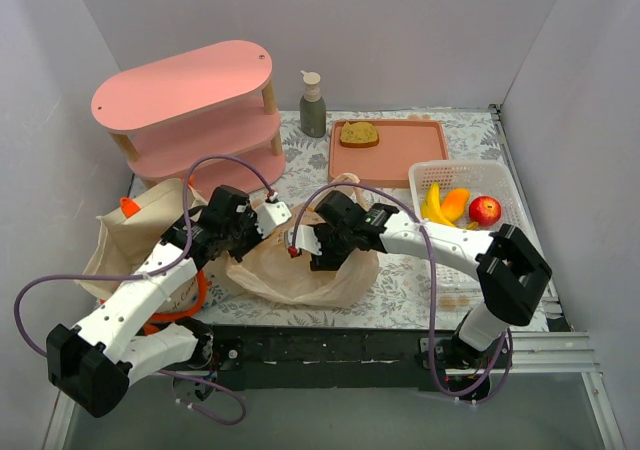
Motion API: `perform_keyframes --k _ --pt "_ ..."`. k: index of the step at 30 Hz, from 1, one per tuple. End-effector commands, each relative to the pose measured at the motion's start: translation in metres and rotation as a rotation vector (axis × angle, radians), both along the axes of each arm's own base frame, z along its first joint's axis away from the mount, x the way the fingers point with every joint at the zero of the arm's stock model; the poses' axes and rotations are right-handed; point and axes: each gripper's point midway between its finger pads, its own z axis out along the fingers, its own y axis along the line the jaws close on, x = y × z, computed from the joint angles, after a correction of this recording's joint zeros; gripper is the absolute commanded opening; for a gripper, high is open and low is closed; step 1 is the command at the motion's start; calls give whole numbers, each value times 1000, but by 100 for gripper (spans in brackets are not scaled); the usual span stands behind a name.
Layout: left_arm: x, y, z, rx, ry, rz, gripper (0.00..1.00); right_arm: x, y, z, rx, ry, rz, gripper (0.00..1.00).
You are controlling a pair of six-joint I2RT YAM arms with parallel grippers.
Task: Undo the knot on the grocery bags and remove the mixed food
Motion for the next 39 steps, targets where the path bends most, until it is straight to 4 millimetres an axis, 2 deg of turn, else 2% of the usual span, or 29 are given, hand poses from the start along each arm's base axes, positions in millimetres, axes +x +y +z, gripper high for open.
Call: perform_keyframes --k 1,3,6,11,18,22,26,29,30,31,32,34,35,37,38,39 --pt "11 0 -4 3 -42 26 0 3 10 23 129 -17 -4 62" --pt "12 4 -9 19 -44 52 0 7 14 23 182 -67 12 62" --pt "12 3 -9 -2 -31 93 0 12 18 15 173 -54 -6 61" --pt "10 2 -16 -37 -1 153 0 17 23 13 207 -68 -36 60" --pt "20 11 -12 -34 -52 259 0 44 4 -10 153 -72 -149 62" --pt "24 9 -12 -34 -47 262 0 48 -10 -26 128 -62 -175 62" --pt "31 7 -7 -42 -63 274 0 46 -15 -30 126 -41 -139 61" --pt "32 3 -10 -54 -57 263 0 44 -10 -25 134 -44 -49 44" --pt "33 1 -9 -63 -54 261 0 39 -11 -25 122 -29 -18 33" --pt "34 -1 -9 -71 -50 261 0 34 -9 -24 129 -10 12 27" --pt "33 -6 -8 -92 -36 246 0 35 -2 -12 153 -23 35 21" --pt "32 -12 -1 -115 -23 235 0 26 1 4 176 15 74 5" --pt "25 -24 0 -159 16 184 0 26 4 20 202 4 81 1" --pt "21 -30 3 -174 31 160 0 20 10 55 243 25 115 1" --pt "19 -32 3 -179 37 153 0 14 9 64 244 46 136 1" --pt "18 -34 3 -184 44 145 0 17 18 93 281 16 176 1"
